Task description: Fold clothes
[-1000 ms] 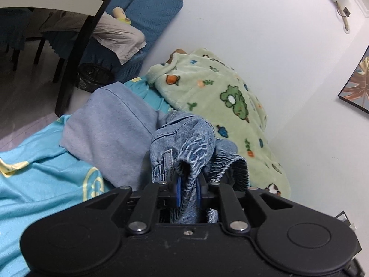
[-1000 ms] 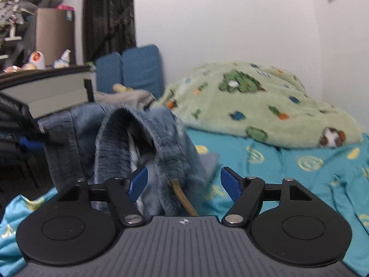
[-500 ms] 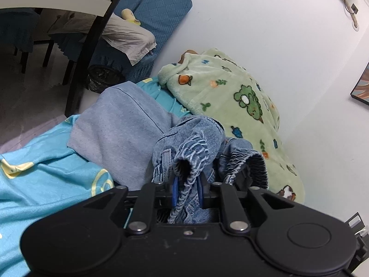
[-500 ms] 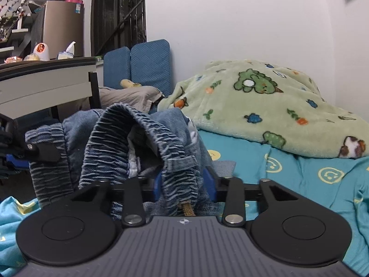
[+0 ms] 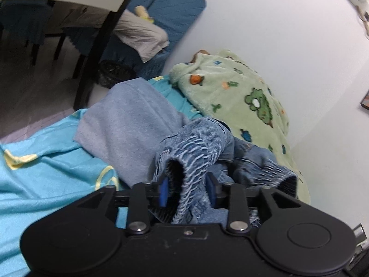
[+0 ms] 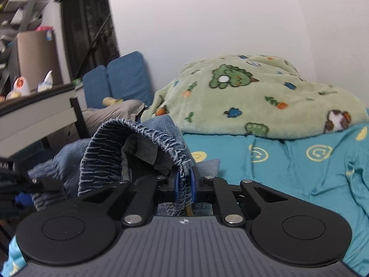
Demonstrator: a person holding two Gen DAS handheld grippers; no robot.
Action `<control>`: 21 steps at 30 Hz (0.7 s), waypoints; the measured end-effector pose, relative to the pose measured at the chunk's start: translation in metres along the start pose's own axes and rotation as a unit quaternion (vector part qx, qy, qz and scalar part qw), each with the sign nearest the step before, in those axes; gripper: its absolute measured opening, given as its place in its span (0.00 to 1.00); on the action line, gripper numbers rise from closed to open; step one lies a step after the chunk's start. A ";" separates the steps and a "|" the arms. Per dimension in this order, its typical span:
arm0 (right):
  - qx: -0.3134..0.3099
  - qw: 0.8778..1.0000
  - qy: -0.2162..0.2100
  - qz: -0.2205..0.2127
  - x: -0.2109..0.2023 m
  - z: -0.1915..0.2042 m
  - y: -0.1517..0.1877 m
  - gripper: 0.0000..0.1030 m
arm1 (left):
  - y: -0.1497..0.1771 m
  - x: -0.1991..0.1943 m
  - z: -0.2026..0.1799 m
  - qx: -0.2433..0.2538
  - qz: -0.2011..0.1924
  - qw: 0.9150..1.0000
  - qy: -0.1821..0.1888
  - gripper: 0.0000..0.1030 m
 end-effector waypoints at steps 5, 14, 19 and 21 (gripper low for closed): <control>-0.008 1.000 0.022 0.000 -0.004 -0.005 0.002 0.09 | 0.000 0.001 -0.002 -0.006 0.008 1.000 -0.001 0.37; -0.053 0.997 0.046 0.016 0.001 0.013 -0.001 0.08 | -0.001 0.010 0.002 -0.019 0.021 0.999 0.016 0.39; -0.068 0.993 0.093 0.022 0.005 0.027 -0.001 0.08 | -0.004 0.013 0.011 -0.031 0.024 0.999 0.029 0.39; -0.058 0.992 0.113 0.024 0.007 0.028 -0.001 0.08 | -0.005 0.013 0.016 -0.044 0.029 0.998 0.041 0.39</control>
Point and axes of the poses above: each gripper's, at about its wrist camera, not at the fingertips, and x roughly the way its jaws point, z to its left, y to its underside, the point moved 4 cm from there along x, roughly the way its jaws point, and after that the axes turned 15 degrees about -z, right-handed, at the moved point
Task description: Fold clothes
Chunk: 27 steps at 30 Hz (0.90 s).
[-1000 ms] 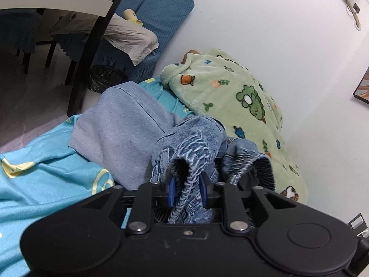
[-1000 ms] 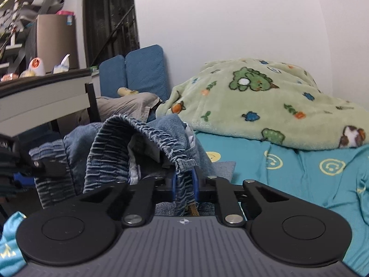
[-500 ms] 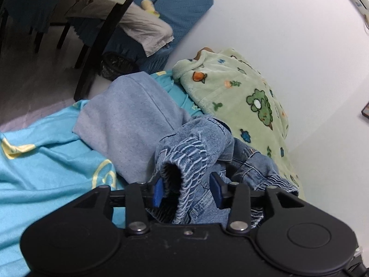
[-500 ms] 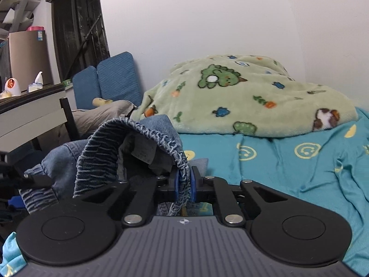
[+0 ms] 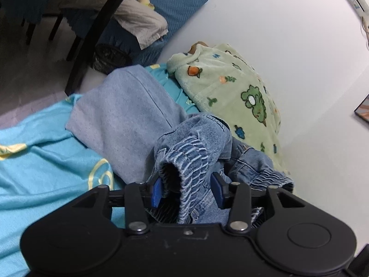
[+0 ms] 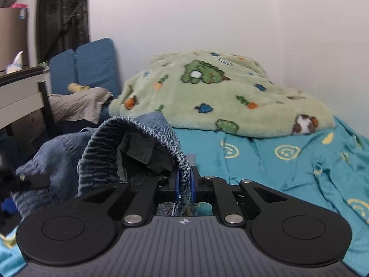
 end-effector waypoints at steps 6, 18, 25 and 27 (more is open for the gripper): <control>0.012 0.999 0.047 0.010 0.004 0.012 -0.004 0.08 | -0.001 0.004 0.006 0.026 0.002 0.999 0.032 0.39; -0.036 0.999 0.005 -0.029 -0.010 0.019 0.010 0.08 | -0.004 0.011 0.025 -0.049 0.031 0.998 -0.005 0.39; -0.016 0.999 -0.018 -0.041 -0.019 0.014 0.007 0.08 | -0.009 0.009 0.019 -0.042 0.025 0.998 -0.027 0.42; -0.012 0.999 -0.025 -0.040 -0.020 0.013 0.008 0.08 | -0.010 0.010 0.021 -0.046 0.021 0.998 -0.036 0.44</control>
Point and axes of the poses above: each gripper's, at about its wrist camera, not at the fingertips, and x roughly the way its jaws point, z to its left, y to its underside, the point moved 4 cm from there along x, roughly the way its jaws point, and after that the axes turned 15 degrees about -z, right-handed, at the moved point
